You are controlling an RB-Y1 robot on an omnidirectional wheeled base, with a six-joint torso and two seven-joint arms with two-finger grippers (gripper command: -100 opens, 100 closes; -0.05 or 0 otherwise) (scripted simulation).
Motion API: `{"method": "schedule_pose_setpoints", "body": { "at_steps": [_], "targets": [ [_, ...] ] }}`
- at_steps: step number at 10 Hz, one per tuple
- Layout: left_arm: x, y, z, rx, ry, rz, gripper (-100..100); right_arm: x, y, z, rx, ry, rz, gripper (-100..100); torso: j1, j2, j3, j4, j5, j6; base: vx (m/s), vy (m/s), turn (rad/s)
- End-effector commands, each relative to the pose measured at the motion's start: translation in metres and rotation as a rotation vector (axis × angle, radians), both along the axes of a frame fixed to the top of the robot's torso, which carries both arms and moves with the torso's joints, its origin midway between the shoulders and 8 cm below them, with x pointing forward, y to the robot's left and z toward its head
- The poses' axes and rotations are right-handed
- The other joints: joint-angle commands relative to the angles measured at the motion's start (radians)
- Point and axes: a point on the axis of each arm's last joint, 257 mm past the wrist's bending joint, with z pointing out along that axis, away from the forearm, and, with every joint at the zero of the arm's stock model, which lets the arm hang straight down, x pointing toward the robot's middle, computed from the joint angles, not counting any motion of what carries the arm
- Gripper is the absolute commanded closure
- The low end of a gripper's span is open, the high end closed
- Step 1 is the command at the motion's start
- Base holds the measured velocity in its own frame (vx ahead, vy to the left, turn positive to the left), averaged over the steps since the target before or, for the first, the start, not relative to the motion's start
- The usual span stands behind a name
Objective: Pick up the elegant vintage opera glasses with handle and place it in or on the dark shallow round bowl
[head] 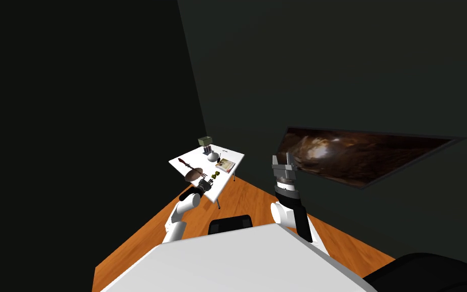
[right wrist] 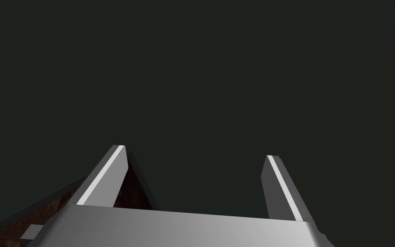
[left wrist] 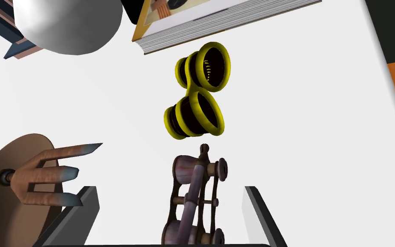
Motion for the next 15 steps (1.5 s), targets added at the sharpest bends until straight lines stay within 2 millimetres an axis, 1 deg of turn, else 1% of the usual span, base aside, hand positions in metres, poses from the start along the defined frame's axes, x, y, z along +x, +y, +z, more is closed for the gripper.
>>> {"method": "schedule_pose_setpoints", "body": {
  "at_steps": [1,2,6,7,8,9,10,11,13,14,15],
  "targets": [
    [0.0,0.0,0.0,0.0,0.0,0.0,-100,0.0,0.0,0.0,0.0,0.0,0.0,0,0.0,0.0,0.0,0.0,0.0,0.0,0.031,0.007,-0.002],
    [0.0,0.0,0.0,0.001,-0.002,0.001,100,0.0,0.0,0.0,0.0,0.0,0.0,0,0.0,0.001,0.001,0.0,0.0,0.0,0.005,0.001,0.0],
    [0.0,0.0,0.0,0.001,-0.001,0.0,100,0.0,0.0,0.0,0.0,0.0,0.0,0,0.0,0.004,0.002,0.001,0.0,0.0,0.0,0.0,0.0],
    [0.0,0.0,0.0,0.001,-0.001,-0.001,0,0.0,0.0,0.0,0.0,0.0,0.0,0,0.0,0.004,0.002,0.001,0.0,0.0,0.0,0.0,0.0],
    [-0.001,0.003,0.006,0.001,0.001,-0.002,100,0.0,0.0,0.0,0.0,0.0,0.0,0,0.0,0.004,0.002,0.001,0.0,0.0,-0.047,-0.007,0.018],
    [0.0,0.002,0.003,0.002,-0.003,-0.001,100,0.0,0.0,0.0,0.0,0.0,0.0,0,0.0,0.007,0.004,0.001,0.0,-0.001,-0.03,-0.004,0.01],
    [0.0,0.003,0.003,0.001,-0.001,-0.001,0,0.0,0.0,0.0,0.0,0.0,0.0,0,0.0,0.006,0.004,0.001,0.0,0.0,0.0,0.0,0.0],
    [0.007,0.019,0.017,0.044,-0.032,-0.004,100,0.0,0.0,0.0,0.0,0.0,0.0,0,0.0,0.005,0.003,0.001,0.0,0.0,-0.066,-0.015,-0.018],
    [0.014,0.03,0.029,0.078,-0.06,-0.006,100,0.0,0.0,0.0,0.0,0.0,0.0,0,-0.002,0.01,0.006,0.002,-0.001,-0.001,-0.102,-0.048,-0.014],
    [0.021,0.038,0.044,0.106,-0.092,-0.008,100,0.0,0.0,0.0,0.0,0.0,0.0,0,-0.003,0.012,0.007,0.003,-0.001,-0.001,-0.132,-0.007,-0.024],
    [0.024,0.04,0.051,0.117,-0.108,-0.009,100,0.0,0.0,0.0,0.0,0.0,0.0,0,-0.001,0.014,0.008,0.004,-0.001,-0.001,-0.14,0.01,-0.036]
  ]
}}
